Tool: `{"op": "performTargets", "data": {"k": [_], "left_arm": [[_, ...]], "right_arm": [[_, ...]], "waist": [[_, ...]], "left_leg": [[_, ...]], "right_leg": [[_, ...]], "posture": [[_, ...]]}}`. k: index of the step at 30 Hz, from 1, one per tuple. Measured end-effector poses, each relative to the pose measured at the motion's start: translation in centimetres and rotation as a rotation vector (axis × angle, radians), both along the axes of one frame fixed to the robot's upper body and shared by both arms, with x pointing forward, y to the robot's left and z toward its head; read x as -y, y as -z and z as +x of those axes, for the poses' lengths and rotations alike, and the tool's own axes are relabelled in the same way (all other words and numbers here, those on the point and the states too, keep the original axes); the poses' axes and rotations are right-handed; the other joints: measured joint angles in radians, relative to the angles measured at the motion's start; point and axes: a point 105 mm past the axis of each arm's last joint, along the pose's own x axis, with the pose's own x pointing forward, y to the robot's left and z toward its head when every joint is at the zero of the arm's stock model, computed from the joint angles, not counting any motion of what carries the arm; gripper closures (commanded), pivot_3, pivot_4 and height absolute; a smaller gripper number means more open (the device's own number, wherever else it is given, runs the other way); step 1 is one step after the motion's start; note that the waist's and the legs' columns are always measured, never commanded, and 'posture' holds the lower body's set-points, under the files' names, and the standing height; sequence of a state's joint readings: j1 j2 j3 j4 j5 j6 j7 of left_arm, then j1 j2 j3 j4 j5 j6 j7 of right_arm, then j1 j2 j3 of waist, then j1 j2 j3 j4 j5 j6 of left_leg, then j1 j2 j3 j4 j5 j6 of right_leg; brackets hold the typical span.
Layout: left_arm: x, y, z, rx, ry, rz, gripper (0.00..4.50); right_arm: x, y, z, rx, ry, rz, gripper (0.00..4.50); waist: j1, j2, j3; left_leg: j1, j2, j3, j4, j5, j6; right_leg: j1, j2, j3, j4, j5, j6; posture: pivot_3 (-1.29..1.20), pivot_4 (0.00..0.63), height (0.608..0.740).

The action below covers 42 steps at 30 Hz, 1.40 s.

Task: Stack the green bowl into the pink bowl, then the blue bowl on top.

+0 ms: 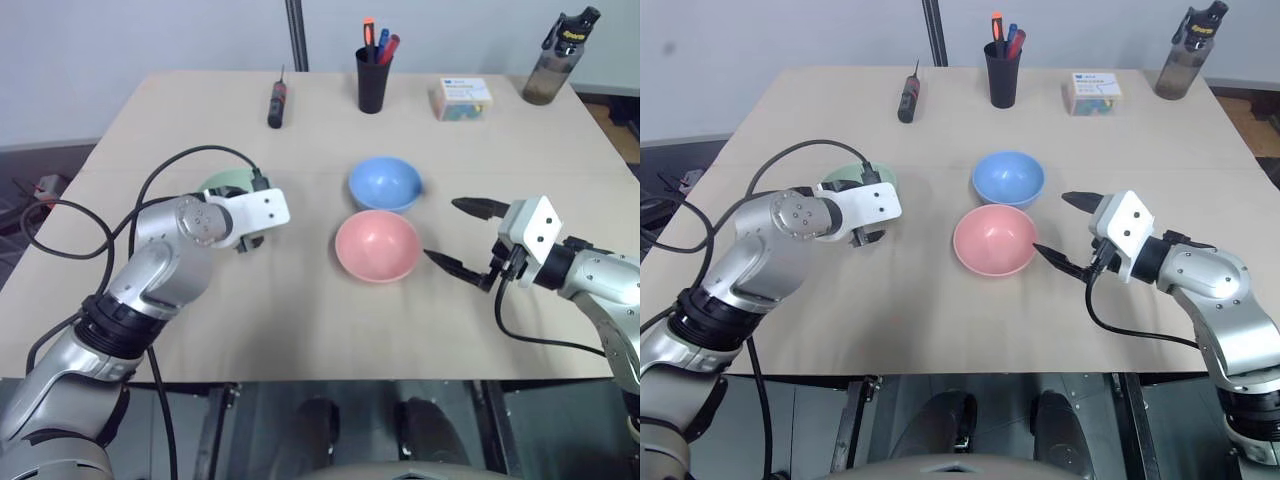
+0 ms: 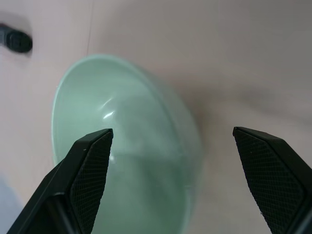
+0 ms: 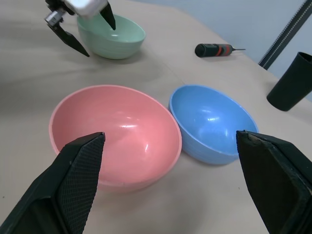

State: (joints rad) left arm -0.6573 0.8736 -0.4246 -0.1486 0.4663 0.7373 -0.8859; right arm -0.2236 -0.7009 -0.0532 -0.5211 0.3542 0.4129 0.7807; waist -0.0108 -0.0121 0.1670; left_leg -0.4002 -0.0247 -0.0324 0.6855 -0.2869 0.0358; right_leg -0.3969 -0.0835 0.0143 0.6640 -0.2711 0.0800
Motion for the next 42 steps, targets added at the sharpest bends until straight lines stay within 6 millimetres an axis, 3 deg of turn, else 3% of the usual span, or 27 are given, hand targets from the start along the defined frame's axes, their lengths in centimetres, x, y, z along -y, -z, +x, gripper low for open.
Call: {"op": "performTargets", "data": {"k": [5, 9, 14, 21, 26, 28, 30, 31, 32, 33, 35, 38, 42], "left_arm": [[-0.5, 1.1, 0.4, -0.015, -0.021, 0.023, 3.27], [0.0, 1.3, 0.5, -0.021, -0.007, 0.011, 4.40], [2.5, 0.5, 0.3, -0.014, 0.132, -0.094, 4.40], [10.4, -5.3, -1.6, 0.133, 0.675, -0.238, 4.40], [12.8, -5.3, -3.2, 0.092, 0.900, -0.310, 4.40], [13.2, -4.9, -4.1, 0.043, 0.976, -0.313, 3.67], [13.5, -4.4, -4.9, -0.004, 1.038, -0.290, 3.31], [13.5, -4.1, -5.2, -0.032, 1.062, -0.278, 2.67], [13.5, -4.1, -5.4, -0.047, 1.075, -0.275, 2.57], [13.4, -4.0, -5.7, -0.065, 1.089, -0.280, 1.91], [13.6, -4.2, -5.9, -0.072, 1.102, -0.312, 1.27], [13.2, -4.4, -5.7, -0.084, 1.062, -0.371, 1.27], [11.2, -5.4, -4.6, -0.099, 0.871, -0.504, 1.27]], "right_arm": [[-0.2, -0.2, 0.0, 0.005, -0.007, 0.002, 0.00], [-0.2, -0.2, 0.0, 0.005, -0.008, 0.003, 0.00], [-0.1, -0.1, -0.1, 0.001, -0.005, 0.000, 0.00], [1.5, 0.7, -0.7, -0.025, 0.059, -0.014, 0.00], [1.8, 0.4, -1.1, -0.009, 0.084, -0.014, 0.00], [1.8, 0.6, -1.3, -0.011, 0.093, -0.015, 0.00], [1.8, 0.5, -1.4, -0.008, 0.093, -0.016, 0.00], [1.8, 0.5, -1.4, -0.007, 0.095, -0.016, 0.00], [1.8, 0.5, -1.4, -0.006, 0.096, -0.016, 0.00], [1.8, 0.6, -1.3, -0.006, 0.096, -0.017, 0.00], [1.9, 0.6, -0.7, -0.004, 0.099, -0.019, 0.00], [2.4, 0.5, 0.7, 0.014, 0.112, -0.043, 0.00], [3.3, 1.2, 3.8, 0.060, 0.122, -0.165, 0.00]], "waist": [[0.000, 0.000, 0.000], [0.000, 0.000, 0.000], [0.002, 0.000, 0.000], [0.008, 0.000, 0.000], [-0.005, 0.000, 0.000], [-0.003, 0.000, 0.000], [-0.003, 0.000, 0.000], [-0.003, 0.000, 0.000], [-0.003, 0.000, 0.000], [-0.003, 0.000, 0.000], [-0.003, 0.000, 0.000], [-0.005, 0.000, 0.000], [-0.012, 0.000, 0.000]], "left_leg": [[0.000, 0.000, 0.000, 0.000, 0.000, 0.000], [0.000, 0.000, 0.000, 0.000, 0.000, 0.000], [-0.001, 0.000, -0.001, 0.001, 0.000, 0.000], [-0.001, -0.001, 0.000, 0.001, 0.000, 0.000], [0.000, 0.000, 0.001, 0.001, 0.000, 0.000], [0.000, 0.000, 0.000, 0.001, 0.000, 0.000], [0.000, -0.001, 0.000, 0.001, 0.000, 0.000], [0.000, -0.001, 0.001, 0.002, 0.000, 0.000], [0.000, -0.001, 0.000, 0.002, 0.000, 0.000], [0.001, -0.001, 0.000, 0.002, 0.000, 0.000], [0.001, -0.001, 0.000, 0.002, 0.000, 0.000], [0.001, 0.000, 0.000, 0.002, 0.000, 0.000], [0.002, 0.000, 0.001, 0.002, 0.000, 0.000]], "right_leg": [[0.000, 0.000, 0.000, 0.000, 0.000, 0.000], [0.000, 0.000, 0.000, 0.000, 0.000, 0.000], [0.000, -0.001, -0.001, 0.000, 0.000, 0.000], [0.000, -0.003, -0.001, 0.000, 0.000, 0.000], [0.000, -0.001, 0.000, 0.001, 0.000, 0.000], [0.000, -0.001, 0.000, 0.001, 0.000, 0.000], [0.000, -0.001, 0.000, 0.000, 0.000, 0.000], [0.001, -0.001, 0.000, 0.000, 0.000, 0.000], [0.001, -0.001, 0.000, 0.001, 0.000, 0.000], [0.001, -0.001, 0.000, 0.001, 0.000, 0.000], [0.001, -0.001, 0.000, 0.001, 0.000, 0.000], [0.001, 0.000, 0.000, 0.001, 0.000, 0.000], [0.001, 0.000, 0.001, 0.001, 0.000, 0.000]], "posture": [[0.00, 0.150, 0.740], [0.00, 0.150, 0.740], [0.00, 0.150, 0.740], [0.00, 0.150, 0.740], [0.00, 0.150, 0.740], [0.00, 0.150, 0.740], [0.00, 0.150, 0.740], [0.00, 0.150, 0.740], [0.00, 0.150, 0.740], [0.00, 0.150, 0.740], [0.00, 0.150, 0.740], [0.00, 0.150, 0.740], [0.00, 0.150, 0.740]]}}
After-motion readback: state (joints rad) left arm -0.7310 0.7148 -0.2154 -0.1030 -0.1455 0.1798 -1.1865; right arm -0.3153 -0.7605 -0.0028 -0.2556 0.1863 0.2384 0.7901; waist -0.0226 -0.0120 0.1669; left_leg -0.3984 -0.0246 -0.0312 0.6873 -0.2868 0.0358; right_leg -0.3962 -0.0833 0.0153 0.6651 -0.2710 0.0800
